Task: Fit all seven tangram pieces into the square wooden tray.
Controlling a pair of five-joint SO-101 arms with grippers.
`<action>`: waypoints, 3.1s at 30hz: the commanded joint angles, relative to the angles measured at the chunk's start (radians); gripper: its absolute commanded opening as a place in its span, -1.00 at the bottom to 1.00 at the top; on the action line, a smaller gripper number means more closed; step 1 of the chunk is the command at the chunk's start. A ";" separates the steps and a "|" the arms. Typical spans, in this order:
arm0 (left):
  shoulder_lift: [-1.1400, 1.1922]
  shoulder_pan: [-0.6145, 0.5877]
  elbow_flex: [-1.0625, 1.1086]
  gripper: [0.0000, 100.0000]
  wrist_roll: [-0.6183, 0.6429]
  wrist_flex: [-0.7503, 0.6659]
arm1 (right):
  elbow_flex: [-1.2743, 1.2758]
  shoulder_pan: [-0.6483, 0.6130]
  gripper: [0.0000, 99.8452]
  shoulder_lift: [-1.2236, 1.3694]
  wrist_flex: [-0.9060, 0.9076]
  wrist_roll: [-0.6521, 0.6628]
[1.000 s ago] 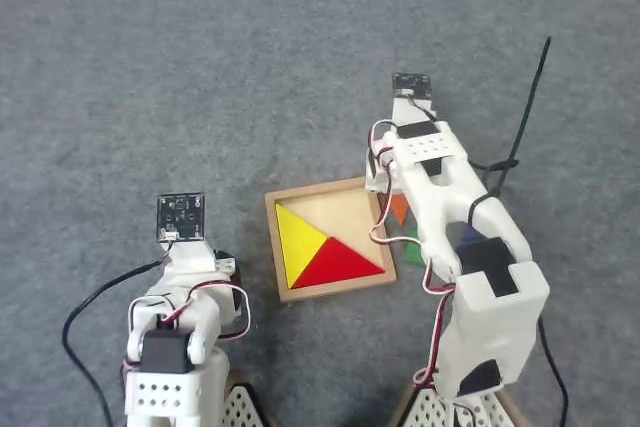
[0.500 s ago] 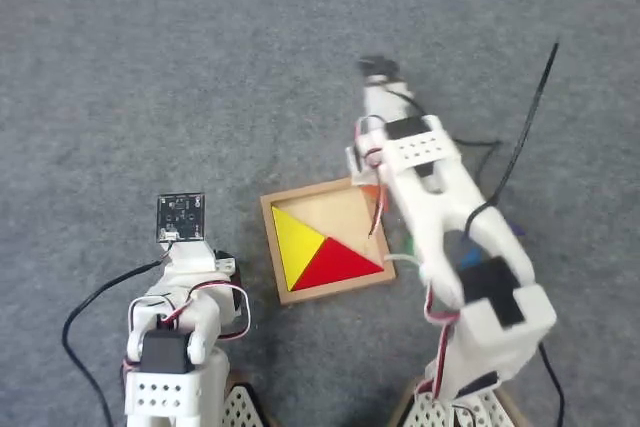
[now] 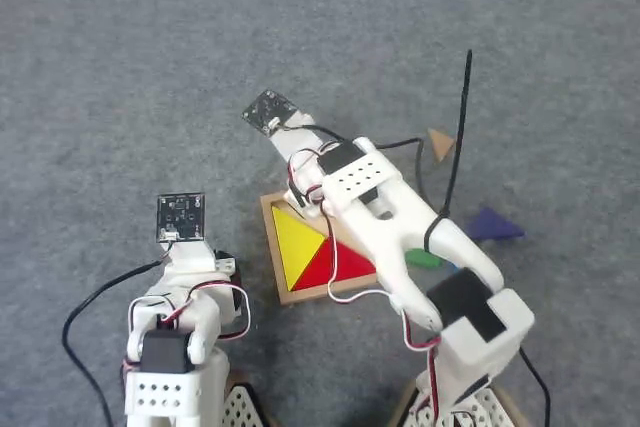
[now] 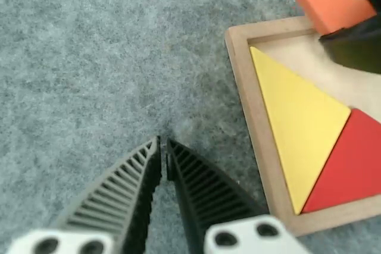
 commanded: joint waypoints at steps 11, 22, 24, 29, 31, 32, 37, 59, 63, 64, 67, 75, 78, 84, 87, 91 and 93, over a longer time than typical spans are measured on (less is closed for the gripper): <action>-0.020 -0.006 -0.013 -0.97 -0.009 0.002 | -0.011 -0.019 -0.99 0.012 -0.038 0.130; -0.020 -0.006 -0.013 -0.97 -0.009 0.002 | 0.014 -0.022 -0.59 0.013 -0.030 0.178; -0.020 -0.006 -0.013 -0.97 -0.009 0.002 | 0.014 -0.021 -0.59 0.012 -0.030 0.178; -0.020 -0.006 -0.013 -0.97 -0.009 0.002 | 0.014 -0.021 -0.59 0.002 -0.030 0.178; -0.020 -0.006 -0.013 -0.97 -0.009 0.002 | 0.011 -0.021 -0.59 0.002 -0.039 0.178; -0.020 -0.006 -0.013 -0.97 -0.009 0.002 | 0.008 -0.022 -0.59 0.005 -0.048 0.178; -0.020 -0.006 -0.013 -0.97 -0.009 0.002 | 0.014 -0.027 -0.59 0.013 -0.116 0.129; -0.020 -0.006 -0.013 -0.97 -0.009 0.002 | 0.089 -0.050 -0.59 0.015 -0.125 0.123; -0.020 -0.006 -0.013 -0.97 -0.009 0.002 | 0.086 -0.044 -0.59 0.015 -0.136 0.123; -0.020 -0.006 -0.013 -0.97 -0.009 0.002 | 0.089 -0.044 -0.59 0.015 -0.142 0.123; -0.020 -0.006 -0.013 -0.97 -0.009 0.002 | 0.094 -0.042 -0.59 0.015 -0.130 0.123; -0.020 -0.006 -0.013 -0.97 -0.009 0.002 | 0.198 0.038 -0.59 -0.019 -0.114 0.120; -0.020 -0.006 -0.013 -0.97 -0.009 0.002 | 0.241 0.050 -0.59 -0.076 -0.124 0.058; -0.020 -0.006 -0.013 -0.97 -0.009 0.002 | 0.351 0.056 -0.59 -0.183 -0.124 0.014; -0.020 -0.006 -0.013 -0.97 -0.009 0.002 | 0.410 0.056 -0.59 -0.220 -0.124 0.003; -0.020 -0.006 -0.013 -0.97 -0.009 0.002 | 0.453 0.056 -0.59 -0.262 -0.125 0.002; -0.020 -0.006 -0.013 -0.97 -0.009 0.002 | 0.459 0.056 -0.59 -0.282 -0.140 0.000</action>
